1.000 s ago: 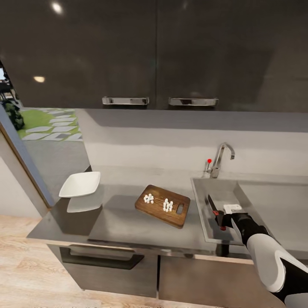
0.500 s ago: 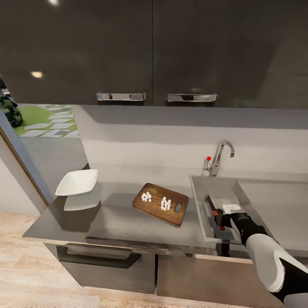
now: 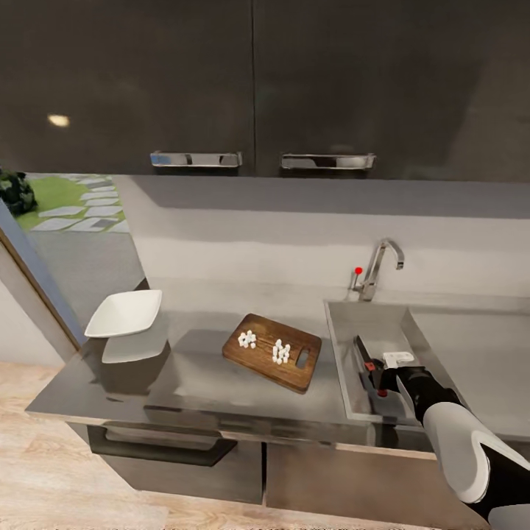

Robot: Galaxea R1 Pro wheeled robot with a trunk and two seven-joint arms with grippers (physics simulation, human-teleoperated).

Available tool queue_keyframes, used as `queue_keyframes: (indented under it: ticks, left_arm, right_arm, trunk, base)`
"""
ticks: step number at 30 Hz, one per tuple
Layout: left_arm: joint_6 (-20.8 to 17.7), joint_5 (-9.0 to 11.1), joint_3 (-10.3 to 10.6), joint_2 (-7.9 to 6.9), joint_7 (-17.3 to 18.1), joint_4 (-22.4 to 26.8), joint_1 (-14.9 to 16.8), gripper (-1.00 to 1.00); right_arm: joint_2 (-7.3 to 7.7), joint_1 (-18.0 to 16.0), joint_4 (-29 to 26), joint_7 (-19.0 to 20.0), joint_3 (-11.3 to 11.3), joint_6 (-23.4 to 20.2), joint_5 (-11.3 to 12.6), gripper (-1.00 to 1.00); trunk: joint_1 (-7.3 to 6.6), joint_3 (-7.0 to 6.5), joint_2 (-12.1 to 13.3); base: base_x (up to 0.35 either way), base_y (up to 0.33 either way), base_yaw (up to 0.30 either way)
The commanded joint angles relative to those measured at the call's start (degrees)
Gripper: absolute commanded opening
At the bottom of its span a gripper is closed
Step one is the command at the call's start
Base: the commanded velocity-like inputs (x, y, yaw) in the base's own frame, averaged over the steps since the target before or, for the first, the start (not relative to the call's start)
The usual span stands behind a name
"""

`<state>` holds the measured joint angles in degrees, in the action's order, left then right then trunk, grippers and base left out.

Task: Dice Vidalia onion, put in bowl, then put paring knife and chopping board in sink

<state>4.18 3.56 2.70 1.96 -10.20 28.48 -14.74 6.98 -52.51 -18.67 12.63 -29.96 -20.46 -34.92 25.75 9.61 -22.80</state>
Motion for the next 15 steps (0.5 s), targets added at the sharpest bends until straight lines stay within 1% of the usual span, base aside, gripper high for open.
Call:
queue_keyframes:
  ticks: [1,7,15]
  left_arm:
    - [0.1,0.4,0.3,-0.03,-0.3,0.1,0.0,1.0]
    - [0.1,0.4,0.3,-0.03,-0.4,0.1,0.0,1.0]
    - [0.1,0.4,0.3,-0.03,-0.4,-0.3,0.0,1.0]
  right_arm:
    - [-0.04,0.0,-0.1,0.5,-0.4,-0.2,-0.6,-1.0]
    - [-0.09,0.0,-0.1,0.5,-0.4,-0.2,-0.6,-1.0]
    - [-0.04,0.0,-0.1,0.5,-0.4,-0.2,-0.6,-1.0]
  trunk:
    - [0.03,0.2,-0.1]
    - [0.03,0.71,-0.1]
    - [0.03,0.79,-0.1]
  base:
    - [0.005,-0.004,0.0]
    - [0.001,0.0,0.0]
    - [0.0,0.0,0.0]
